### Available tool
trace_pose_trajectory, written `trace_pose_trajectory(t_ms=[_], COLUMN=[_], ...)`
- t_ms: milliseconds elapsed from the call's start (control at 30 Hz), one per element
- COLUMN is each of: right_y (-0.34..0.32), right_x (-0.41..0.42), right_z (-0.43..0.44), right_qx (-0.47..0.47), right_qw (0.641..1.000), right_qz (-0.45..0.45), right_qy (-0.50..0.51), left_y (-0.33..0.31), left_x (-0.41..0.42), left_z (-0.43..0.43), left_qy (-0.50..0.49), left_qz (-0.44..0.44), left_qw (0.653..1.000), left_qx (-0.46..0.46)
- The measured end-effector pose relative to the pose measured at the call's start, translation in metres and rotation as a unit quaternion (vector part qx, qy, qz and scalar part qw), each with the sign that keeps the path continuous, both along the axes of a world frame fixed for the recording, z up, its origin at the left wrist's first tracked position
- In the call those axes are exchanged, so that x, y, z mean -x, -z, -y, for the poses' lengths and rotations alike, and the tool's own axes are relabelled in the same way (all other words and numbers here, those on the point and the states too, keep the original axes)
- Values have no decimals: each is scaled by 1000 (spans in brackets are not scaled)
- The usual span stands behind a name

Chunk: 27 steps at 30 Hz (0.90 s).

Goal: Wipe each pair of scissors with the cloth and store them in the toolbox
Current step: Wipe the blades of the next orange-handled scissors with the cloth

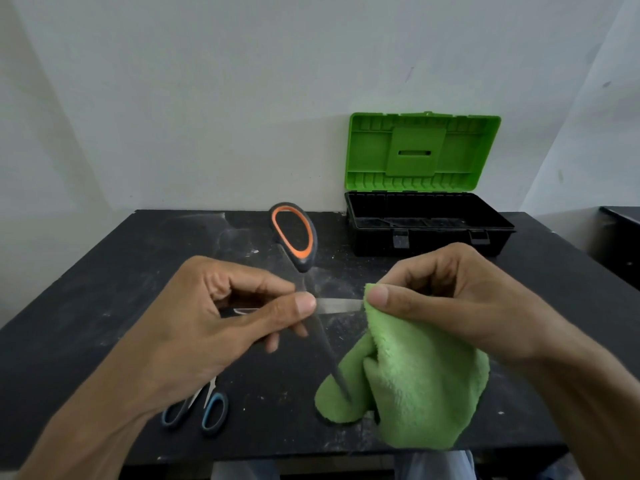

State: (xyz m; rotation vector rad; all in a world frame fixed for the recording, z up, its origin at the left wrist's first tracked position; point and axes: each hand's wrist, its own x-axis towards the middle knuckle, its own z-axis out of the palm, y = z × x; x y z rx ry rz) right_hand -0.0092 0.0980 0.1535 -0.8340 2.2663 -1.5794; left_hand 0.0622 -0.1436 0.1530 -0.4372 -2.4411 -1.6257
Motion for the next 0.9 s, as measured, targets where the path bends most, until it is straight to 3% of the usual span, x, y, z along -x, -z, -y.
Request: trace_pose_trajectory(t_ms=[133,400,533,700,900], right_y=[3,3,5,2,9], right_x=[2,6,5,6,7], right_z=[-4,-6,-8,-12,-8], right_qx=[-3,91,111,164,183], right_qw=[998,984,985,982,978], right_qz=[63,154,126,72,44], right_qy=[2,12,29,62,89], left_y=[5,3,4,6,8], left_x=[2,3,4,5,8], left_z=[4,-6,-5,-8,-12], left_qy=[-13,-52,-63,-80,-112], left_qz=[-48,-134,-100,5,6], left_qw=[998,988,992,989,982], left_qx=[36,48,33,-122,-150])
